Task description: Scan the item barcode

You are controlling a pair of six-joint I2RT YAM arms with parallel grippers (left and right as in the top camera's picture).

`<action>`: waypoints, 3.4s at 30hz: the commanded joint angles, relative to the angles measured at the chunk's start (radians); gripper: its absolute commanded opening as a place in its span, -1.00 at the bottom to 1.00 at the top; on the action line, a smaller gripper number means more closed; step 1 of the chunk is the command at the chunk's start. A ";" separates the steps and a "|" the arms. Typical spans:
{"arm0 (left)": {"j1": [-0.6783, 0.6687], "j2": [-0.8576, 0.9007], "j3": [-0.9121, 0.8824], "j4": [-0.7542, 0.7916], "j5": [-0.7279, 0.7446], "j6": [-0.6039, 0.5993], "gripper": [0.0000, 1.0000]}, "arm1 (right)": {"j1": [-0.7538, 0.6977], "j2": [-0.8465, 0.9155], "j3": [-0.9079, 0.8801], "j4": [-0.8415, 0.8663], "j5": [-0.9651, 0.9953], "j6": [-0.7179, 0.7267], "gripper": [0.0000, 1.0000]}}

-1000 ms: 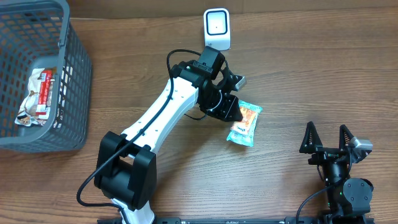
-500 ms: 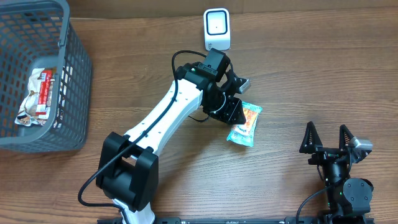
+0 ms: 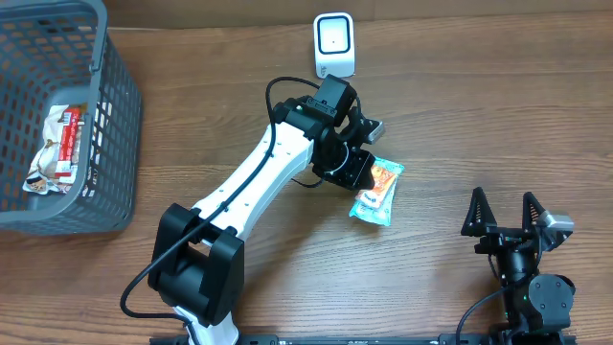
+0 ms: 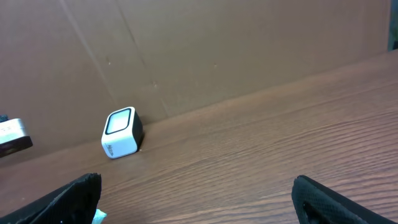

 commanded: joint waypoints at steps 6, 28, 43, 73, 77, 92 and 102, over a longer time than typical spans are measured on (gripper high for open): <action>0.040 -0.029 0.025 0.021 0.127 -0.007 -0.92 | -0.001 -0.006 -0.010 0.005 -0.002 -0.003 1.00; 0.148 -0.168 0.034 -0.134 -0.384 -0.083 -0.92 | -0.001 -0.006 -0.010 0.005 -0.002 -0.003 1.00; 0.129 -0.149 -0.041 -0.173 -0.543 -0.127 -0.30 | -0.001 -0.006 -0.010 0.004 -0.002 -0.003 1.00; 0.123 -0.129 -0.336 0.071 -0.510 -0.350 -0.91 | -0.001 -0.006 -0.010 0.004 -0.002 -0.003 1.00; 0.118 -0.129 -0.377 0.114 -0.514 -0.375 -0.92 | -0.001 -0.006 -0.010 0.004 -0.002 -0.003 1.00; 0.115 -0.129 -0.434 0.202 -0.588 -0.427 -0.91 | -0.001 -0.006 -0.010 0.005 -0.002 -0.003 1.00; 0.115 -0.129 -0.467 0.222 -0.584 -0.426 -0.92 | -0.001 -0.006 -0.010 0.004 -0.002 -0.003 1.00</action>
